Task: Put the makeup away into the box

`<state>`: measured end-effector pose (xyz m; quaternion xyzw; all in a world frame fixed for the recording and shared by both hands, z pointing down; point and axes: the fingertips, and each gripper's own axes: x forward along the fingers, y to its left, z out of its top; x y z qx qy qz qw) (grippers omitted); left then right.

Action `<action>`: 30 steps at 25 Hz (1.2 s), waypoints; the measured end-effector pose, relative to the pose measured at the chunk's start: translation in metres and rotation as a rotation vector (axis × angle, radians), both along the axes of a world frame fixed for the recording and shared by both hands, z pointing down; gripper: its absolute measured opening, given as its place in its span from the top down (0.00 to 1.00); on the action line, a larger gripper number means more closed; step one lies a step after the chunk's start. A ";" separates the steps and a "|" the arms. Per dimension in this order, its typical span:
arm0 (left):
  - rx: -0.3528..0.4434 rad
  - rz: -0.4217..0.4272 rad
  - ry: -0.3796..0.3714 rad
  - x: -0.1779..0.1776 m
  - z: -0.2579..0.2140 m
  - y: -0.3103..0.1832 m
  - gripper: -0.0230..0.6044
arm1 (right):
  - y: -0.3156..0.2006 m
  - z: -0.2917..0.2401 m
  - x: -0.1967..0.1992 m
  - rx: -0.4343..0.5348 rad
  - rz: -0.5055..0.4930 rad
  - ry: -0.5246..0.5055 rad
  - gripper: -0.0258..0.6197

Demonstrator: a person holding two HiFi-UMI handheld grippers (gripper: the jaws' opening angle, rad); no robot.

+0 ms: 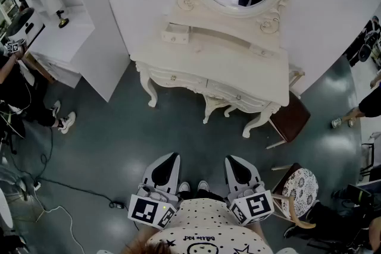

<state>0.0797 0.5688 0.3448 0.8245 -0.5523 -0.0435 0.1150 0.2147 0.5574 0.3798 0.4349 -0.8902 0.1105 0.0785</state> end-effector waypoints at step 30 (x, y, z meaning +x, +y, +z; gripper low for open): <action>-0.056 -0.061 0.012 -0.061 0.033 -0.191 0.97 | -0.199 0.024 -0.059 -0.036 -0.025 -0.030 0.95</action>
